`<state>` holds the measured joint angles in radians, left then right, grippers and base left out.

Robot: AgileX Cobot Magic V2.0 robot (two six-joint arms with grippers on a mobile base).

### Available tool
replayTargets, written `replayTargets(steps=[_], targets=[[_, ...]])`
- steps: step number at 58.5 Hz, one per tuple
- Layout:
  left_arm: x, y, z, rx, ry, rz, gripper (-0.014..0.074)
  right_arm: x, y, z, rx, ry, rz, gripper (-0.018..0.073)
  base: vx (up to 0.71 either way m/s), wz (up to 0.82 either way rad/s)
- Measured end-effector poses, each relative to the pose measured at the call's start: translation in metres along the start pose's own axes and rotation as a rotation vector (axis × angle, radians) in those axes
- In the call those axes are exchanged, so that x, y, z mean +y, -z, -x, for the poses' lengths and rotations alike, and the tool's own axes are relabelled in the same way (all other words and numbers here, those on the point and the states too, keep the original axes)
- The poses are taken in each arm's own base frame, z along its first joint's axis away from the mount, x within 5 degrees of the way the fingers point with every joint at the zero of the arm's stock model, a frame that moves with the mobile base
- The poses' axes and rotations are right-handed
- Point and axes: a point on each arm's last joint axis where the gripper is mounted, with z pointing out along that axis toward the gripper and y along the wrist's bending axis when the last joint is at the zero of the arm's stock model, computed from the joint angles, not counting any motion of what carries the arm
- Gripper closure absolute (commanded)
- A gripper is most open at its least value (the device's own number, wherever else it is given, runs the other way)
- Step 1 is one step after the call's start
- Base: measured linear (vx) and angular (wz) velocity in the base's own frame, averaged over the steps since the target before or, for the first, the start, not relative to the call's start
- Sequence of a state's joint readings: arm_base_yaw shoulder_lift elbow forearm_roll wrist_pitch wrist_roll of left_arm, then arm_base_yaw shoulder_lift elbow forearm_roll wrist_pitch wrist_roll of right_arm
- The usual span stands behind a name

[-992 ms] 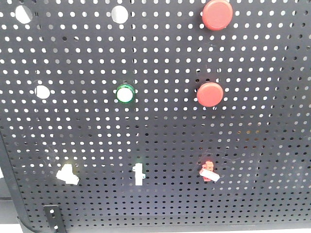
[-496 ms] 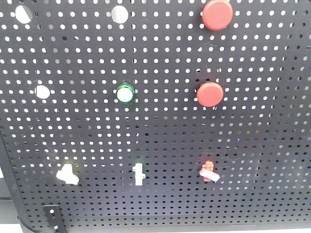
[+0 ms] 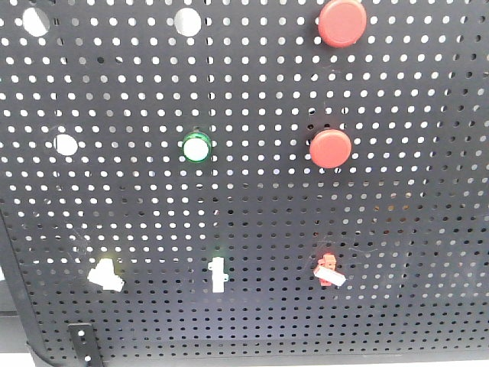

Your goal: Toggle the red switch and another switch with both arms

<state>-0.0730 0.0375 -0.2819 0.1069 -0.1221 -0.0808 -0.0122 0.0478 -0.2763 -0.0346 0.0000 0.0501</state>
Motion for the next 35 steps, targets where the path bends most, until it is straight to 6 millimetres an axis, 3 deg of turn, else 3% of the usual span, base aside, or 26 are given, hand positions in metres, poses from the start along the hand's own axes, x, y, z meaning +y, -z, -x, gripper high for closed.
replayTargets(steps=[5,10,22,35], targets=[[0.001,-0.016,0.027,0.027,-0.03,0.004,0.0594,0.0,-0.011,0.019,0.028,0.016,-0.002,0.0566,0.0,0.0],[0.002,-0.032,0.033,0.102,-0.037,0.009,0.0594,0.0,-0.026,0.02,0.098,0.037,-0.004,0.0566,0.0,0.0],[0.003,-0.058,0.004,0.336,-0.038,0.011,0.0594,0.0,-0.05,0.002,0.238,0.041,-0.003,0.0566,0.0,0.0],[-0.001,-0.08,-0.023,0.494,-0.03,-0.028,0.0594,0.0,-0.06,-0.004,0.266,0.042,0.0,0.0566,0.0,0.0]])
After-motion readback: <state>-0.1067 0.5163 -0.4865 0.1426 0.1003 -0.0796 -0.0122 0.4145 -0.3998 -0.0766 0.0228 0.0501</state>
